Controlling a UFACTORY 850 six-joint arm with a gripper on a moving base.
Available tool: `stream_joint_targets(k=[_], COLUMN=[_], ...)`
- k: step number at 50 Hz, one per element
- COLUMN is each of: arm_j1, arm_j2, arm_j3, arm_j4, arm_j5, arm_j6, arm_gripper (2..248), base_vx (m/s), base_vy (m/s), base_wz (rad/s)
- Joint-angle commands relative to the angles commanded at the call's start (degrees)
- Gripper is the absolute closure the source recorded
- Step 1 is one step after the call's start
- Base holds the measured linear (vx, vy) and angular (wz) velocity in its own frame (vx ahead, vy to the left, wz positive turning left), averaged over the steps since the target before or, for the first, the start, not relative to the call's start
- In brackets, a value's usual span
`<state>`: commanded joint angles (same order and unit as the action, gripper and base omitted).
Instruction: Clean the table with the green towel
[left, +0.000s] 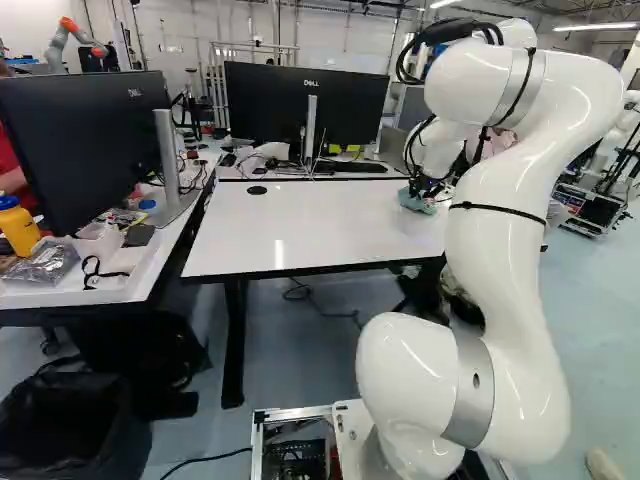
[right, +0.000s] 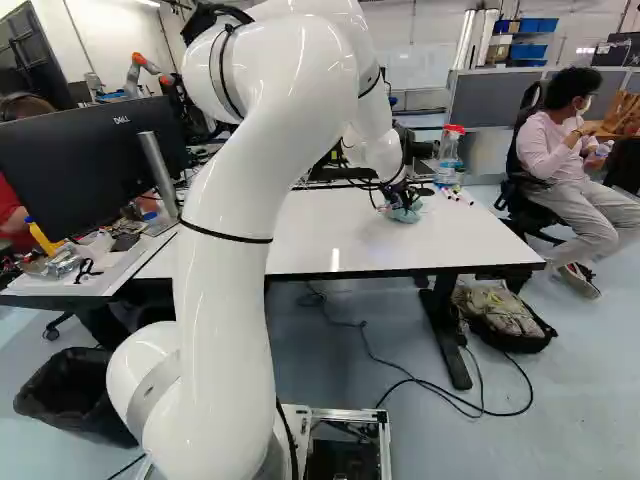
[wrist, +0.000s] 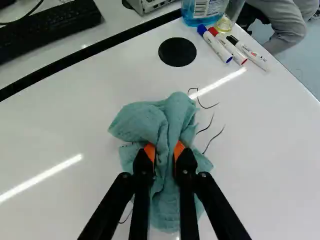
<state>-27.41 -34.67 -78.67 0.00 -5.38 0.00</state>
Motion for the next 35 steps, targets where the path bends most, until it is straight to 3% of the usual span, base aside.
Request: stream_joint_targets(k=[35], arm_j1=[0.0], arm_j2=[0.0], arm_j3=[0.0], arm_j4=[0.0], arm_j5=[0.2], arm_j6=[0.0], arm_gripper=[191], base_vx=[0.000], base_vy=[0.000], base_wz=[0.000])
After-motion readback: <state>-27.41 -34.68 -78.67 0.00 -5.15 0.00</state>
